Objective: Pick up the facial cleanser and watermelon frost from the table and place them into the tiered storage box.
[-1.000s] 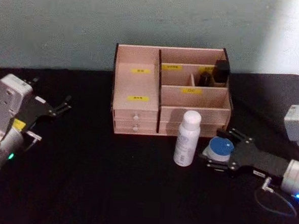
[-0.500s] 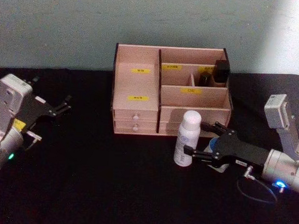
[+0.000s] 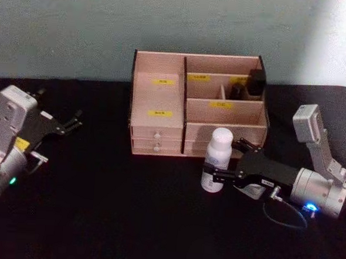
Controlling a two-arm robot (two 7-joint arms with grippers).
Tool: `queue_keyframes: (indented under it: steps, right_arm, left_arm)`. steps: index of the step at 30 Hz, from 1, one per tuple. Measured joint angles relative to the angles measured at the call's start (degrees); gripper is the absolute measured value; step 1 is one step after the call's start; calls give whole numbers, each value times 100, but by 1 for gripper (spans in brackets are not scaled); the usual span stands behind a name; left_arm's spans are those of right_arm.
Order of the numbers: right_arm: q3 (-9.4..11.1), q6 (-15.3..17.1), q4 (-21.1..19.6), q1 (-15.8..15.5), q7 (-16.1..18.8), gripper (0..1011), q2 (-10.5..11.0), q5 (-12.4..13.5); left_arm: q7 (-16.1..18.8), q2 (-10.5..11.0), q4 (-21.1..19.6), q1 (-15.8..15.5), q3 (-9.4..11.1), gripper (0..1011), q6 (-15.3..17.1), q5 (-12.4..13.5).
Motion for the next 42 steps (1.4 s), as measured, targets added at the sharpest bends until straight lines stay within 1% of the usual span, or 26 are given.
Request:
queue_keyframes:
  steps: [17, 18, 19, 26, 28, 29, 30, 31, 33, 42]
  right_arm:
    - [0, 12, 5, 4, 2, 991, -4, 11]
    - [1, 11, 5, 4, 2, 953, -3, 11]
    - [1, 11, 4, 3, 2, 953, -3, 11]
    - [2, 6, -1, 0, 3, 786, -1, 10]
    - [1, 6, -1, 0, 3, 707, -1, 10]
    - [2, 5, -2, 0, 3, 707, -1, 10]
    - [2, 4, -3, 0, 3, 650, -1, 10]
    - [1, 4, -2, 0, 3, 615, -1, 10]
    - [2, 3, -2, 0, 3, 592, 0, 10]
    - [1, 2, -3, 0, 3, 590, -1, 10]
  left_arm:
    - [0, 0, 0, 0, 0, 1001, 0, 0]
    - [0, 0, 0, 0, 0, 1001, 0, 0]
    - [0, 0, 0, 0, 0, 1001, 0, 0]
    - [0, 0, 0, 0, 0, 1001, 0, 0]
    - [0, 0, 0, 0, 0, 1001, 0, 0]
    - [0, 0, 0, 0, 0, 1001, 0, 0]
    - [0, 0, 0, 0, 0, 1001, 0, 0]
    - [0, 0, 0, 0, 0, 1001, 0, 0]
    - [0, 0, 0, 0, 0, 1002, 0, 0]
    - [0, 0, 0, 0, 0, 1001, 0, 0]
